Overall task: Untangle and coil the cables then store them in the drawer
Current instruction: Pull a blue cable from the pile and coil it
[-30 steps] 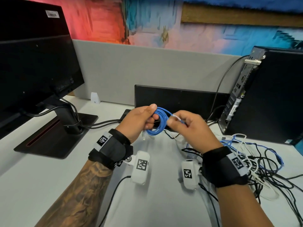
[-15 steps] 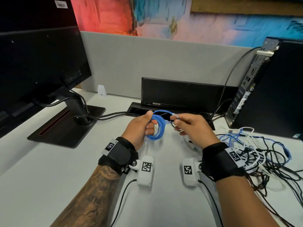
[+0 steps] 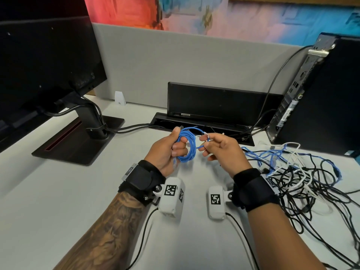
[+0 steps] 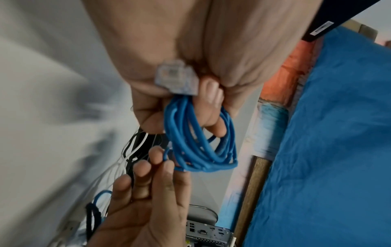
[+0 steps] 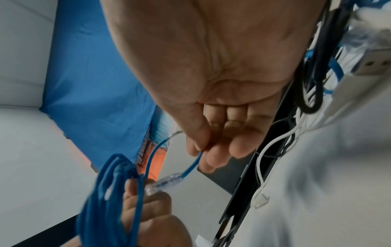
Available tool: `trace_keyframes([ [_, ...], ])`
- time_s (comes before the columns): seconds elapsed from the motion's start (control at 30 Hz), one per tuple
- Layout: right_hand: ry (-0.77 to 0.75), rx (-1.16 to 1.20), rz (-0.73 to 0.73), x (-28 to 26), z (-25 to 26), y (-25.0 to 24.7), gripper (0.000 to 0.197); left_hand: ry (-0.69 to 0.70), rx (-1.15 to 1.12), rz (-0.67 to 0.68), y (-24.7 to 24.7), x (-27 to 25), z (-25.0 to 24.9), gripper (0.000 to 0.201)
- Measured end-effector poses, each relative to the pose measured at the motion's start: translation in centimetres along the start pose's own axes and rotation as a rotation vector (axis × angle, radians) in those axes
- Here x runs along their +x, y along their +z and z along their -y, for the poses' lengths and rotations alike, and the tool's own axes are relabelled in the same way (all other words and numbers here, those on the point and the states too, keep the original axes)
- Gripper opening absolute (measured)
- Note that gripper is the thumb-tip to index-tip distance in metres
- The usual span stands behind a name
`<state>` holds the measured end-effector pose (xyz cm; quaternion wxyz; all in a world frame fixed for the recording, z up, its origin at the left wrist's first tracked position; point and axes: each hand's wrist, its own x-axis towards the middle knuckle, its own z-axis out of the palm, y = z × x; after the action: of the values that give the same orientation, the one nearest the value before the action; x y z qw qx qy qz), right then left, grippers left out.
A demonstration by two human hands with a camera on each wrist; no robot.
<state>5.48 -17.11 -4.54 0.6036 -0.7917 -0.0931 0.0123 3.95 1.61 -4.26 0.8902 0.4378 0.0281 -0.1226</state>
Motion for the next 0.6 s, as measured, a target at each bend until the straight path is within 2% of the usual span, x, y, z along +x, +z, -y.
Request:
trace_keyframes([
  [0.17, 0.012, 0.074, 0.002, -0.1, 0.0, 0.3, 0.024, 0.012, 0.06, -0.028, -0.3, 0.0, 0.0, 0.043],
  [0.27, 0.047, 0.211, 0.04, -0.3, -0.1, 0.9, 0.021, -0.101, 0.022, 0.073, 0.3, -0.6, -0.5, 0.046],
  [0.33, 0.038, 0.251, 0.075, -0.4, -0.3, 1.4, 0.019, -0.101, 0.06, 0.122, 0.4, -0.6, -0.2, 0.052],
  [0.4, 0.021, 0.251, 0.098, -0.5, -0.1, 1.8, 0.02, -0.016, 0.169, 0.11, 0.2, -0.3, 0.5, 0.053],
  [0.53, 0.031, 0.259, 0.111, -0.8, 1.2, 2.0, 0.027, 0.214, 0.374, -0.081, -0.3, 0.6, 1.4, 0.043],
  [0.6, -0.04, 0.158, 0.16, -1.0, 1.6, 2.2, 0.051, 0.299, 0.469, -0.122, 0.0, 0.6, 1.5, 0.047],
])
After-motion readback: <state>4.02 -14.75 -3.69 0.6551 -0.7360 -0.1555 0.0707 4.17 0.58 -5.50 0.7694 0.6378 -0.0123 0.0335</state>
